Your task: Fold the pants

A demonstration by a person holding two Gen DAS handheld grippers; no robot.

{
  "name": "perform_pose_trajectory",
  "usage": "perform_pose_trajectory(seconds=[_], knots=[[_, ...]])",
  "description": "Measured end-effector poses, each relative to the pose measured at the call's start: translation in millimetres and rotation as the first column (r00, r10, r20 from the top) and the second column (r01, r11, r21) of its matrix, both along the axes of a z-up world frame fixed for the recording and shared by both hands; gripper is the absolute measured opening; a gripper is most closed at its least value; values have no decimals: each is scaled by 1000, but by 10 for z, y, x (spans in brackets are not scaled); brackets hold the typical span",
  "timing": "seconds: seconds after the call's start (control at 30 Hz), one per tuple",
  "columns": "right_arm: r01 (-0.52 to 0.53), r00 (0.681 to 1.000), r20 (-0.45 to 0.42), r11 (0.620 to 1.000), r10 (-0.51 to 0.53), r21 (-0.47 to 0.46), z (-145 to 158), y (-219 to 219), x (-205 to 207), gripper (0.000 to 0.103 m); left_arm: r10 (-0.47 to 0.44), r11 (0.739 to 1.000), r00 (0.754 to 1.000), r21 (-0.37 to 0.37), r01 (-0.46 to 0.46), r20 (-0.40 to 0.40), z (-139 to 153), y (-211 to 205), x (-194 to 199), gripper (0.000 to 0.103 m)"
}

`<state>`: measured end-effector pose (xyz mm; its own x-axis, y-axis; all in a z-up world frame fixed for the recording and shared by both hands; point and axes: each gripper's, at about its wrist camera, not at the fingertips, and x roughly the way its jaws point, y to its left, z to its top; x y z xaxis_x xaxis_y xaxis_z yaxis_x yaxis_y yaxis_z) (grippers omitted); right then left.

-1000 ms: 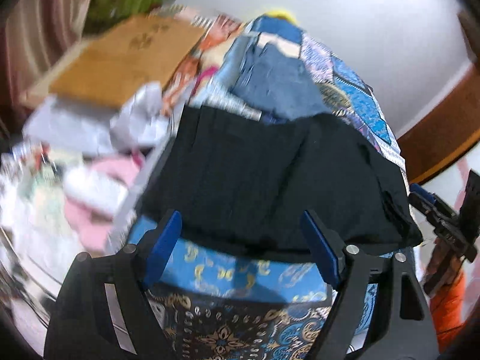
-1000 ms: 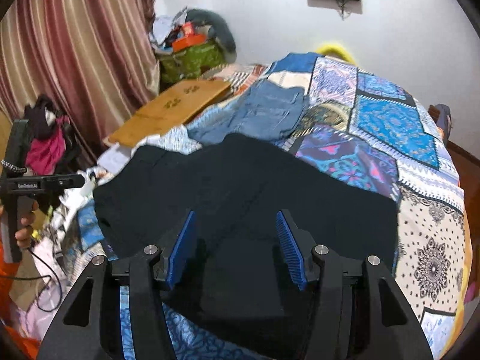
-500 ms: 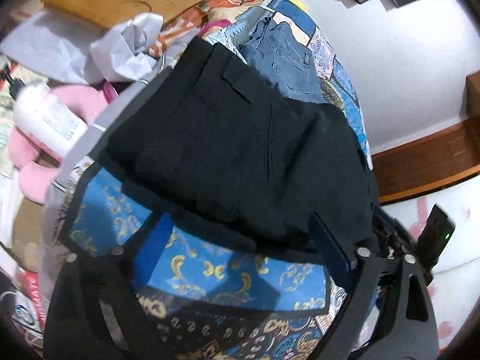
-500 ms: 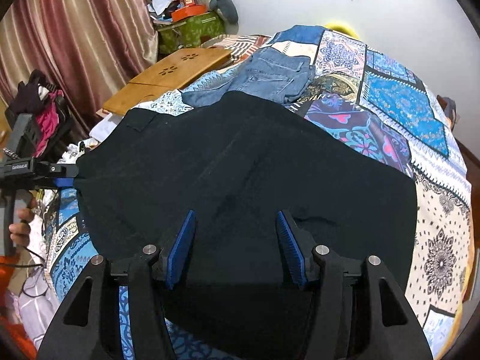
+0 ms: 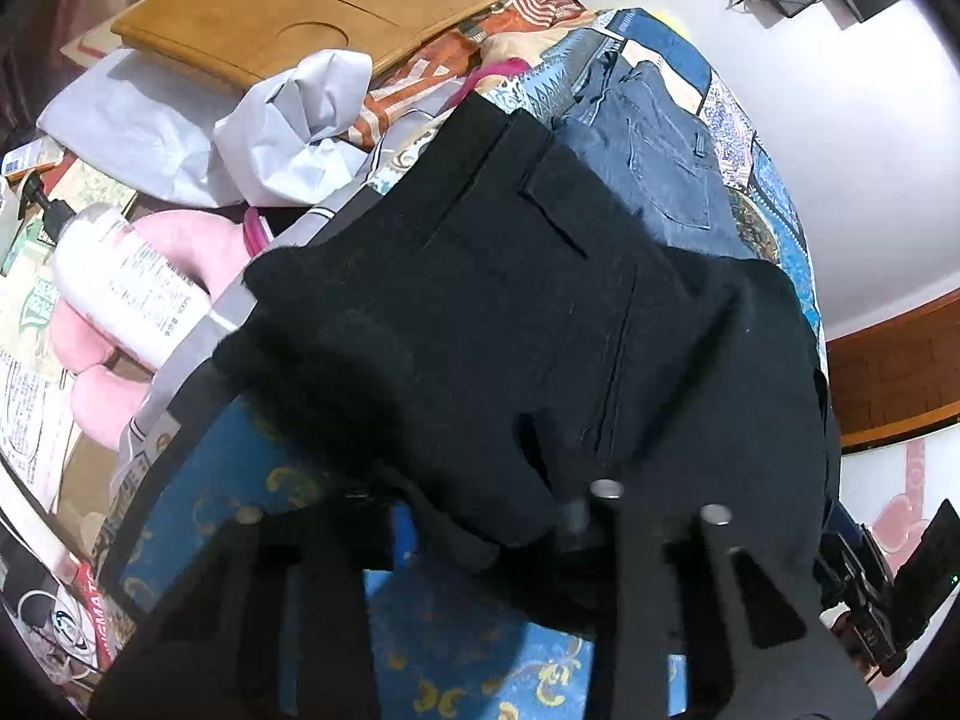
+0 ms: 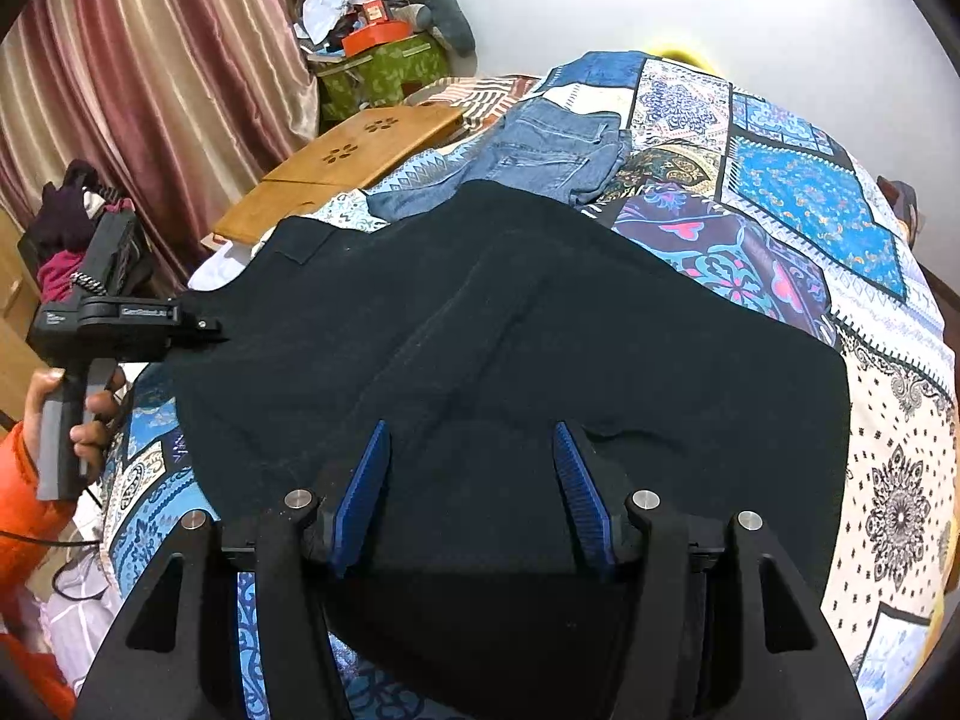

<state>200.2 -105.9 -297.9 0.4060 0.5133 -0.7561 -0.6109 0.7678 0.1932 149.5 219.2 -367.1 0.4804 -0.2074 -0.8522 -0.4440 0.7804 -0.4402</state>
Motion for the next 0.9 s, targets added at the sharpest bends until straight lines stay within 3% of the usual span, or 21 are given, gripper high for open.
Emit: perform_pose_trajectory(seconds=[0.13, 0.27, 0.43, 0.6, 0.77, 0.9], knots=[[19, 1000, 2, 1000, -19, 1, 43, -30, -9, 53, -49, 988, 998, 150, 43, 37, 261, -165, 23, 22], [61, 997, 49, 998, -62, 23, 173, -187, -32, 53, -136, 952, 980, 294, 89, 143, 767, -393, 49, 19], [174, 982, 60, 981, -179, 80, 314, -627, -43, 53, -205, 942, 947, 313, 122, 247, 1269, -619, 141, 18], [288, 955, 59, 955, -292, 70, 292, -1124, -81, 54, -277, 922, 904, 354, 155, 325, 1669, -935, 250, 18], [380, 925, 18, 925, -380, 20, 76, -1535, -132, 54, -328, 915, 865, 356, 191, 380, 1958, -1256, 331, 18], [389, 920, -53, 921, -388, 8, -150, -1682, -185, 54, -385, 902, 830, 354, 247, 403, 2098, -1566, 461, 16]])
